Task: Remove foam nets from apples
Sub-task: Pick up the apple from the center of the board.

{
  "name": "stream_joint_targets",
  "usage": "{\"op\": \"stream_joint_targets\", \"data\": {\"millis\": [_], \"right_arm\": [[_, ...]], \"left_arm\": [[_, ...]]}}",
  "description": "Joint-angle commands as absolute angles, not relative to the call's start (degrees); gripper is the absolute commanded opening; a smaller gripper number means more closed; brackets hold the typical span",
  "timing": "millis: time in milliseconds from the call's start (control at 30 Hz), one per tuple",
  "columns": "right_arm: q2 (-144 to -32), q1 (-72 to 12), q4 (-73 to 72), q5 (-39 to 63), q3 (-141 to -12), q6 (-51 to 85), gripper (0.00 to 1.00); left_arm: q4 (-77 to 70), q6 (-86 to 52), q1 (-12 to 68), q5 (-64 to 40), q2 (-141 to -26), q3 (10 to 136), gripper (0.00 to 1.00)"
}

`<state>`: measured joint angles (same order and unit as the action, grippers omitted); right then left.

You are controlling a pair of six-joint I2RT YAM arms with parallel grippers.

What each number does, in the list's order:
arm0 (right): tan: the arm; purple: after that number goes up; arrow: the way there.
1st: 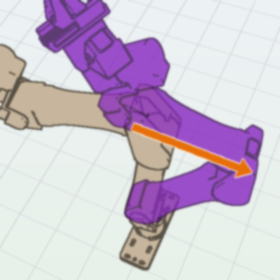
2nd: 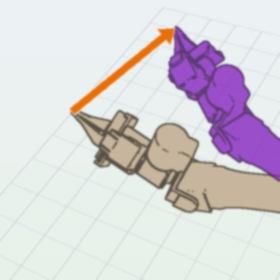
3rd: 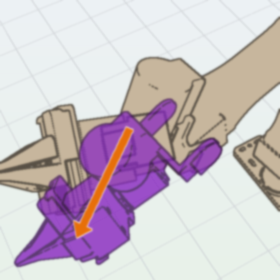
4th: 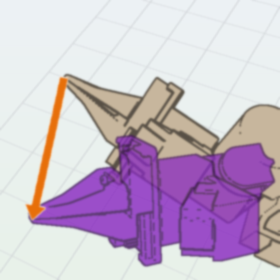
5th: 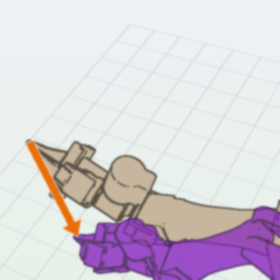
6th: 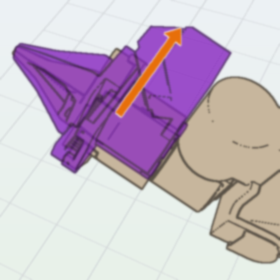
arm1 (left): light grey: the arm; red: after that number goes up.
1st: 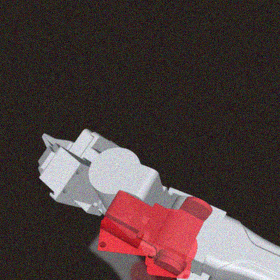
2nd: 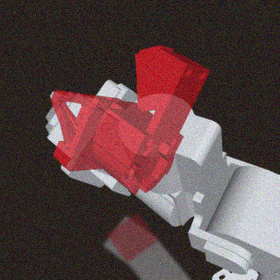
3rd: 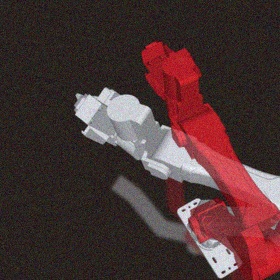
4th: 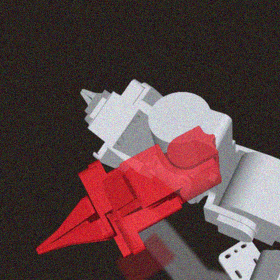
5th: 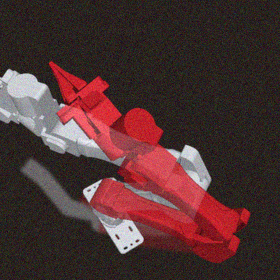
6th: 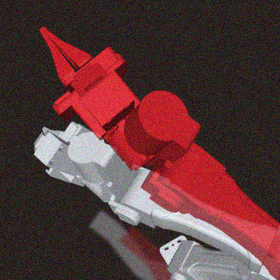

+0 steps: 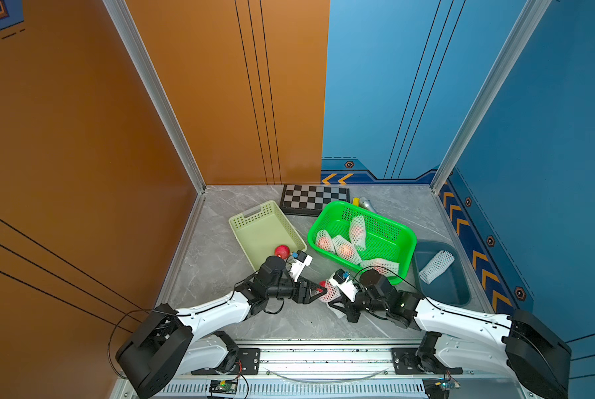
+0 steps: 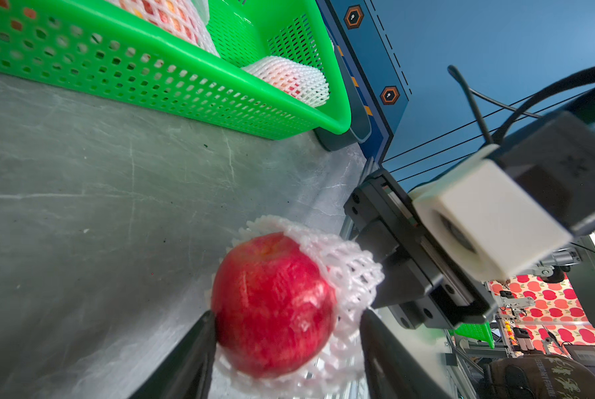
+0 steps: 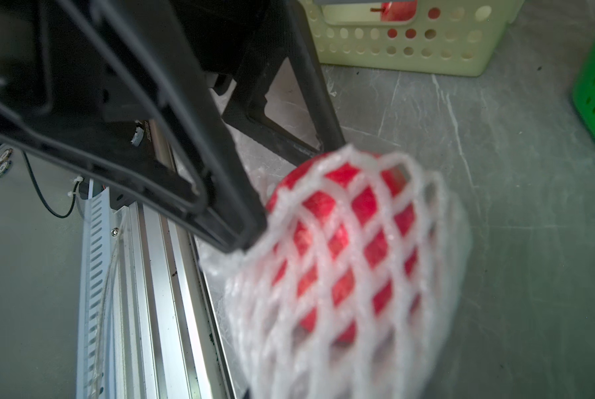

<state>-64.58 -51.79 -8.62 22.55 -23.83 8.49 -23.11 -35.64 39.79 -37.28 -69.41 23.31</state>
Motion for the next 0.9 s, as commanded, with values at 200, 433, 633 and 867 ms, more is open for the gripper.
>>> {"op": "stream_joint_targets", "data": {"millis": [200,433,633,867], "right_arm": [[-63.98,-50.77,-20.75,21.28,-23.79,4.02,0.0],[-65.44,-48.67,-20.43,20.29,-23.22,4.05,0.0],[-63.86,-48.07,-20.08,19.92,-20.13,5.83,0.0],[-61.55,-48.43,-21.89,19.02,-17.1,7.74,0.0]], "left_arm": [[-23.91,-35.54,41.92,-42.36,-70.57,25.58,0.7],[-24.88,-36.01,41.8,-41.75,-70.02,25.7,0.67],[-24.88,-36.42,39.72,-39.05,-67.97,24.36,0.71],[-24.9,-36.45,38.41,-39.79,-66.82,24.3,0.73]]}}
